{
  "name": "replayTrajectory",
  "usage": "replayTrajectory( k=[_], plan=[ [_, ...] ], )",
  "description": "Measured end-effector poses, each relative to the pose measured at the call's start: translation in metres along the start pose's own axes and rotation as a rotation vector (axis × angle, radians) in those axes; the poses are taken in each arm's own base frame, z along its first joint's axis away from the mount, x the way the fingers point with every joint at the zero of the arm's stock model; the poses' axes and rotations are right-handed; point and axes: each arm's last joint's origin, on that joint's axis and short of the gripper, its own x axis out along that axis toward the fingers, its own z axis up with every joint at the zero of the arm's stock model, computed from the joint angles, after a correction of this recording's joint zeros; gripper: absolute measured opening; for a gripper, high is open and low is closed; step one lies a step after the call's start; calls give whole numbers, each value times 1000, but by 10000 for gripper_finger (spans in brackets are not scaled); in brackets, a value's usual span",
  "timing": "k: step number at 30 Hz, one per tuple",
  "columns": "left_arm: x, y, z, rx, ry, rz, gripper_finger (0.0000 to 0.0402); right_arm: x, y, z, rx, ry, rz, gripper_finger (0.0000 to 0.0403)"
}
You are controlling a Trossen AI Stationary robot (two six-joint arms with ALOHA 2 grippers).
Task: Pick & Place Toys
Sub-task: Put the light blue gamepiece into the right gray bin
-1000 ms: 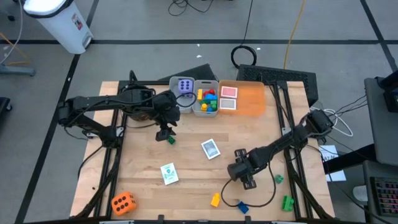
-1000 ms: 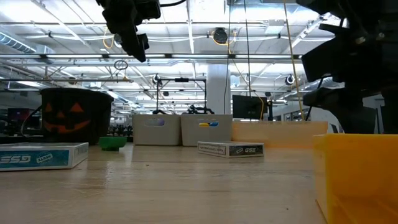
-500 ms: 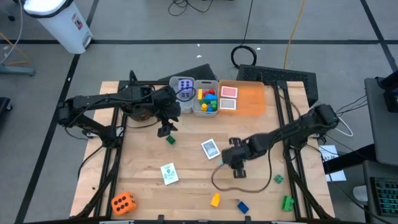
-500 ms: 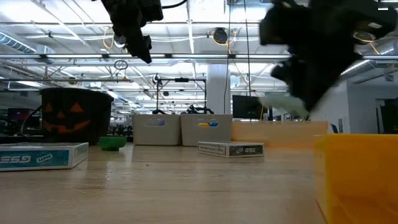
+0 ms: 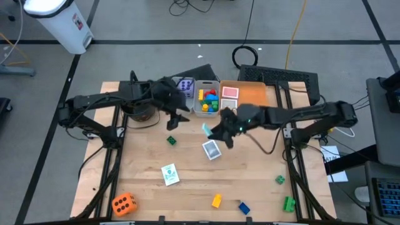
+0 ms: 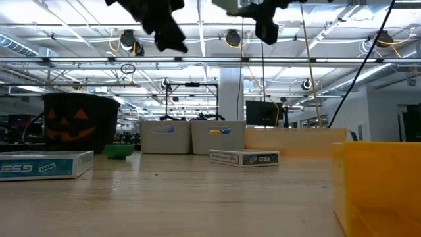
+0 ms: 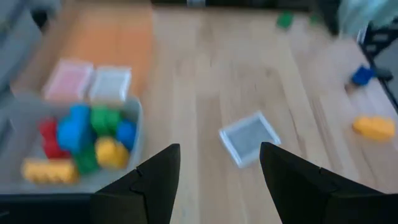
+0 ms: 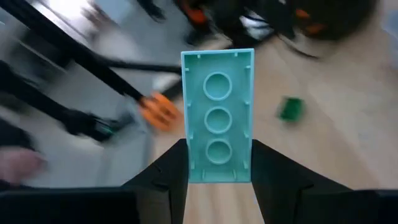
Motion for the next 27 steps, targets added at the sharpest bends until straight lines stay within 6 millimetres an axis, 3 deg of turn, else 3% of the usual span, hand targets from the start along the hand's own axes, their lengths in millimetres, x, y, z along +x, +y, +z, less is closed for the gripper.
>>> replayTrajectory(
  k=[6, 13, 21, 27],
  plan=[
    [-16, -1, 36, 205, -218, 48, 230, -11, -12, 14, 178, 109, 183, 133],
    [-39, -21, 71, 446, -415, -43, 230, -19, -14, 32, 171, 89, 362, 134],
    [-42, -45, 86, 504, -544, -120, 230, -32, -17, 53, 176, 60, 527, 134],
    [-25, -44, 92, 408, -576, -166, 230, -35, -17, 56, 192, 86, 567, 134]
  ],
)
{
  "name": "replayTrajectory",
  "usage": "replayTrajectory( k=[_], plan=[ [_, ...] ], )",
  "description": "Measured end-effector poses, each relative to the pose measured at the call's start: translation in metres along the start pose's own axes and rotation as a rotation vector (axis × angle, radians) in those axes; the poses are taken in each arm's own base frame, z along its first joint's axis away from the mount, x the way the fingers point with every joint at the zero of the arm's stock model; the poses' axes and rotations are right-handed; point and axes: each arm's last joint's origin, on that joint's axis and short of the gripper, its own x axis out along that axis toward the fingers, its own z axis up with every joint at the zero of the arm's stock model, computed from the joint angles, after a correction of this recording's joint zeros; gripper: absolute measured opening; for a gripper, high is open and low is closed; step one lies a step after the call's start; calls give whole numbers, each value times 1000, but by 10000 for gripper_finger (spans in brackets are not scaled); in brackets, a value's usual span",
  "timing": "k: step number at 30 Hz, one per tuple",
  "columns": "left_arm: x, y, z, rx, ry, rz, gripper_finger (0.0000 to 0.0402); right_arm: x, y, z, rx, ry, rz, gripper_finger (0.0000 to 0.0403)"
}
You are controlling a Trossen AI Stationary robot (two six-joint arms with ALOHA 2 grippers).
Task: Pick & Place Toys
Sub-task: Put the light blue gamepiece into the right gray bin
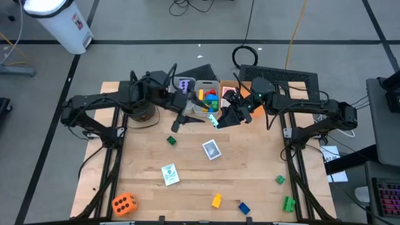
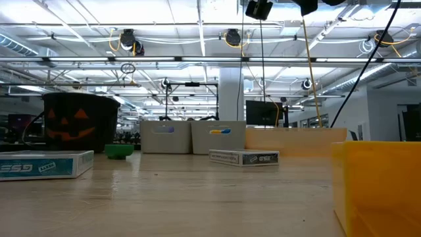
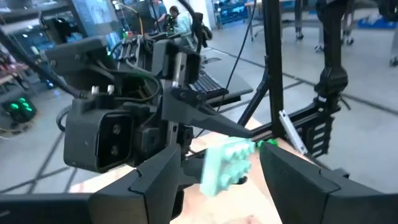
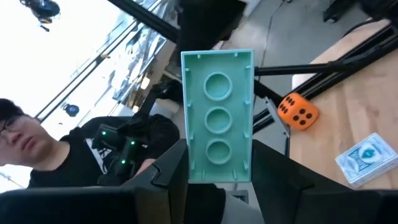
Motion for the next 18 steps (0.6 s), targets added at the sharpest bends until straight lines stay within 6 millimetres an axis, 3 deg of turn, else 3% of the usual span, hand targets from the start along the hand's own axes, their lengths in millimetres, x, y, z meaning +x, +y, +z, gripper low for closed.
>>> replayTrajectory(
  k=[15, 18],
  plan=[
    [22, 5, -15, -104, -29, -95, 228, -1, 0, 0, -32, 14, 8, 135],
    [24, 5, -17, -129, -24, -101, 210, -2, -1, 1, -38, 10, 4, 135]
  ],
)
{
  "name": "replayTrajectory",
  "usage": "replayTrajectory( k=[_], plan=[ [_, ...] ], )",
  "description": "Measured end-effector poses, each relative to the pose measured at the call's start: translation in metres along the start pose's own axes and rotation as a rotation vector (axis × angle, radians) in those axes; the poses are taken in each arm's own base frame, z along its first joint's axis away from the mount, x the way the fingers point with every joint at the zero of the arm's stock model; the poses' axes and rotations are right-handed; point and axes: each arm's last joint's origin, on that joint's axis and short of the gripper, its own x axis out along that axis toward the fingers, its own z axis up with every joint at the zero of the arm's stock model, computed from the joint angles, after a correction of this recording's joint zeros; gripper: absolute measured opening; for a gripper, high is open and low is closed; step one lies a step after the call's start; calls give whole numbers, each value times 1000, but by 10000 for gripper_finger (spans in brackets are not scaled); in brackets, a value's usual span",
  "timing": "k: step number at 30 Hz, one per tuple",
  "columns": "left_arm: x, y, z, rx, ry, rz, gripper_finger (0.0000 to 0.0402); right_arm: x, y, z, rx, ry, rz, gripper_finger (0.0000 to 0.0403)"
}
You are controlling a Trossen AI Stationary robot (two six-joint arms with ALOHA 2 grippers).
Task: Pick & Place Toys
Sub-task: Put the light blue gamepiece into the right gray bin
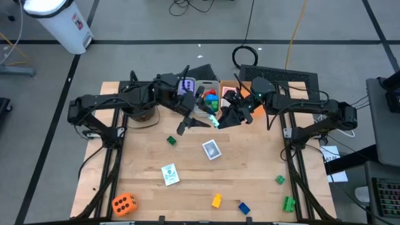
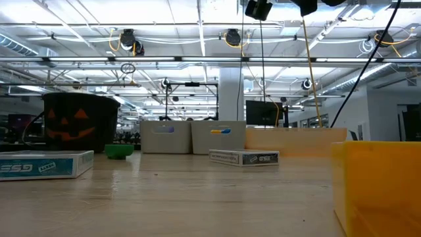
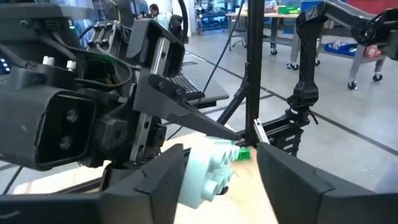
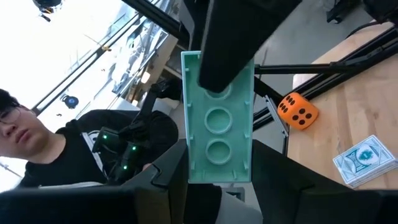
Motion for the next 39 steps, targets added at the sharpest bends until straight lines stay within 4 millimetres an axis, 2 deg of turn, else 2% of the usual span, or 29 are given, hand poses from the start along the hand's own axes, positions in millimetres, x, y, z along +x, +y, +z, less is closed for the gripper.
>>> replayTrajectory(
  k=[12, 18, 27, 34, 39],
  plan=[
    [3, 1, -4, -20, 5, -28, 50, 0, 1, 0, -4, 9, 8, 135],
    [0, 4, -3, -60, -6, -54, 47, 0, 1, 0, -4, -3, 2, 145],
    [-13, 8, 4, -129, -31, -62, 48, -3, 2, 5, 49, -39, 9, 199],
    [-34, 18, 11, -216, -50, -38, 47, -17, 4, 19, -25, -136, 29, 240],
    [-48, 33, 7, -358, -48, -46, 52, -30, 7, 29, -102, -203, 40, 251]
  ],
)
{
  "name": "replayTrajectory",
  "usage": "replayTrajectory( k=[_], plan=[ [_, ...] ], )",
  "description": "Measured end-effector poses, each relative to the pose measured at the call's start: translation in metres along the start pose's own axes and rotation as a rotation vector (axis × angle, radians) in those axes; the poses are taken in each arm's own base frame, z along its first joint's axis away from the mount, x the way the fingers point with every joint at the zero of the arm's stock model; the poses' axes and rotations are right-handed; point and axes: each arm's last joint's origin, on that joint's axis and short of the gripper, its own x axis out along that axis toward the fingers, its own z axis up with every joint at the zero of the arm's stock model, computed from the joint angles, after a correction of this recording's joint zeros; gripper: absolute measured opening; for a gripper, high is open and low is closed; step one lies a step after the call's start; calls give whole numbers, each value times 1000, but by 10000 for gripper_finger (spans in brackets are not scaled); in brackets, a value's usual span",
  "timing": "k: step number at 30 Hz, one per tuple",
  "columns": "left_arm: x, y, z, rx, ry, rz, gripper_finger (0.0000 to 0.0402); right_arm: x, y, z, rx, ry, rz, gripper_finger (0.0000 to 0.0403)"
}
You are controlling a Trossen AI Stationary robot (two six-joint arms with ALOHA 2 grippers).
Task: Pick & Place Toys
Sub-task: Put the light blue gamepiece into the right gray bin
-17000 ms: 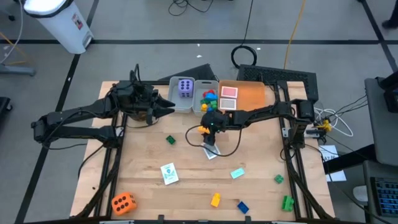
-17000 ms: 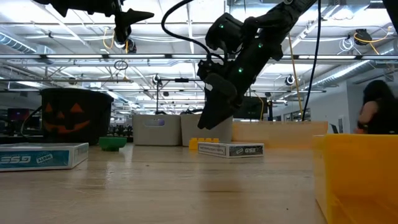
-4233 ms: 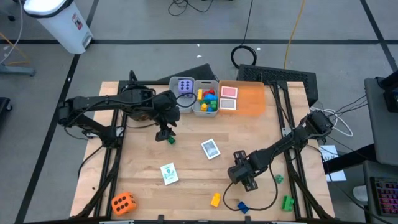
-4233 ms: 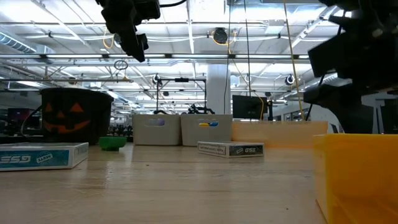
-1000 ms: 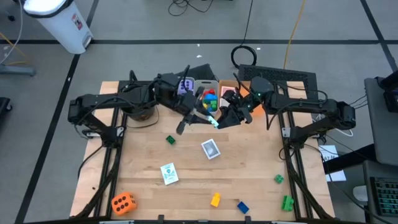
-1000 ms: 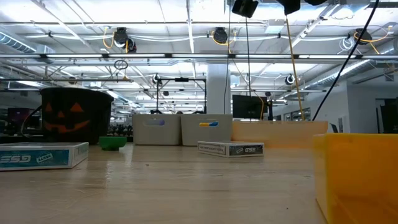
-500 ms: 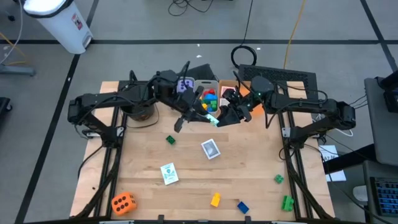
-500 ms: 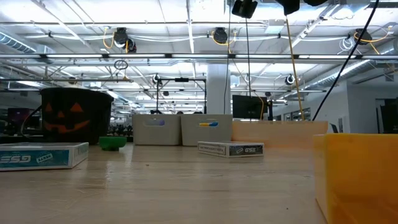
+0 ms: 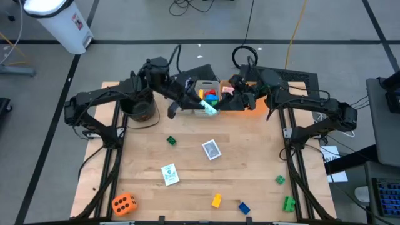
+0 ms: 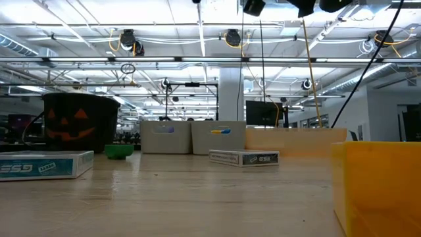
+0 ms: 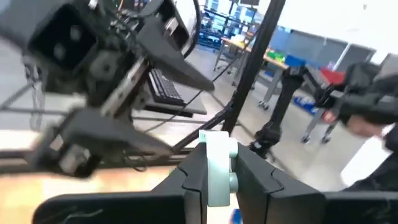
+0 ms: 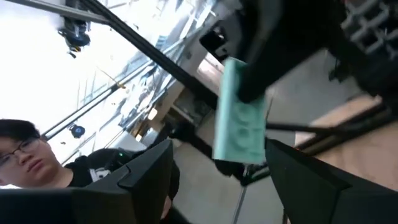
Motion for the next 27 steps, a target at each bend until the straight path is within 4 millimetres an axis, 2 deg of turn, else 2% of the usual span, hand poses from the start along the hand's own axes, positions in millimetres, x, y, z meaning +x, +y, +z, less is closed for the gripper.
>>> replayTrajectory(
  k=[5, 13, 20, 27],
  plan=[
    [-12, 11, 2, -133, -6, 16, 47, -7, -3, 9, -105, -123, -62, 245],
    [-23, 23, 1, -251, -4, 94, 53, -4, -6, 12, -474, -350, -298, 242],
    [-31, 32, -1, -338, -30, 234, 47, 18, -6, -12, -792, -301, -600, 242],
    [-33, 42, -6, -411, -21, 281, 55, 38, 7, -33, -1076, -290, -827, 242]
  ],
)
